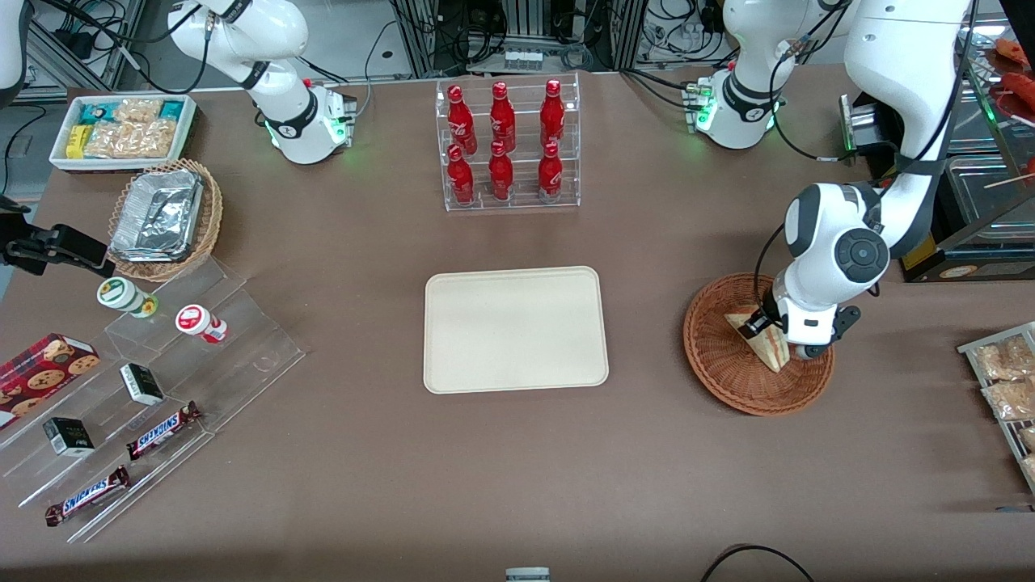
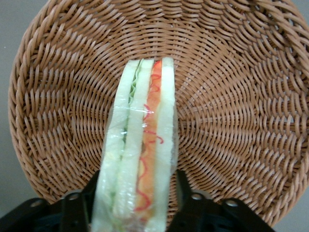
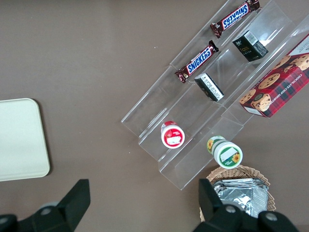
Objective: Place sandwich from basket to tray
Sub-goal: 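Lift the sandwich and carry it with the left gripper toward the tray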
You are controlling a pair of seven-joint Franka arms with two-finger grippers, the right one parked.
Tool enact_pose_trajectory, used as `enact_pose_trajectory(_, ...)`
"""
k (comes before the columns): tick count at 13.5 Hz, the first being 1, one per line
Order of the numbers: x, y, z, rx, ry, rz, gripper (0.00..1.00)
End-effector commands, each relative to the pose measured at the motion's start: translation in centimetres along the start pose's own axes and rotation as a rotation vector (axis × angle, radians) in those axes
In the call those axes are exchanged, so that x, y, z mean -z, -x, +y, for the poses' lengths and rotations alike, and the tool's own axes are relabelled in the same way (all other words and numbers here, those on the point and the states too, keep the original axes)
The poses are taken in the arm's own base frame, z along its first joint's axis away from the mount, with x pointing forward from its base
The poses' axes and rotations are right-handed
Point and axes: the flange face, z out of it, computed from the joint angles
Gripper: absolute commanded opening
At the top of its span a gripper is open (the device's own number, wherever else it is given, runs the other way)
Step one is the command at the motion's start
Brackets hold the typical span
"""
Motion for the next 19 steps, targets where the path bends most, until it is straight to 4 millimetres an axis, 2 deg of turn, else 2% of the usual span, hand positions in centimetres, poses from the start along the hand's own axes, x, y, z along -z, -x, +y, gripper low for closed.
enact_pose_trajectory(1, 1.3, -0.1, -0.1, -0.02, -0.014, 0.008, 0.0)
enact_pose_trajectory(2, 2.5, -0.3, 0.1, -0.032, -0.017, 0.009, 0.0)
enact_pose_trajectory(5, 8.3, -1.2, 2.3, -0.118, -0.063, -0.034, 0.0)
enact_pose_trajectory(7, 11.0, 0.7, 6.4, -0.188, -0.068, -0.058, 0.0)
enact_pose_trajectory(9, 12.3, 2.8, 9.9, -0.242, -0.054, -0.069, 0.0)
enact_pose_trajectory(14, 10.8, 10.0, 18.9, -0.395, 0.013, -0.127, 0.0)
enact_pose_trajectory(16, 9.6, 16.1, 22.8, -0.505, -0.016, -0.092, 0.0)
enact_pose_trajectory(19, 8.4, 21.1, 27.6, -0.515, -0.003, -0.082, 0.0)
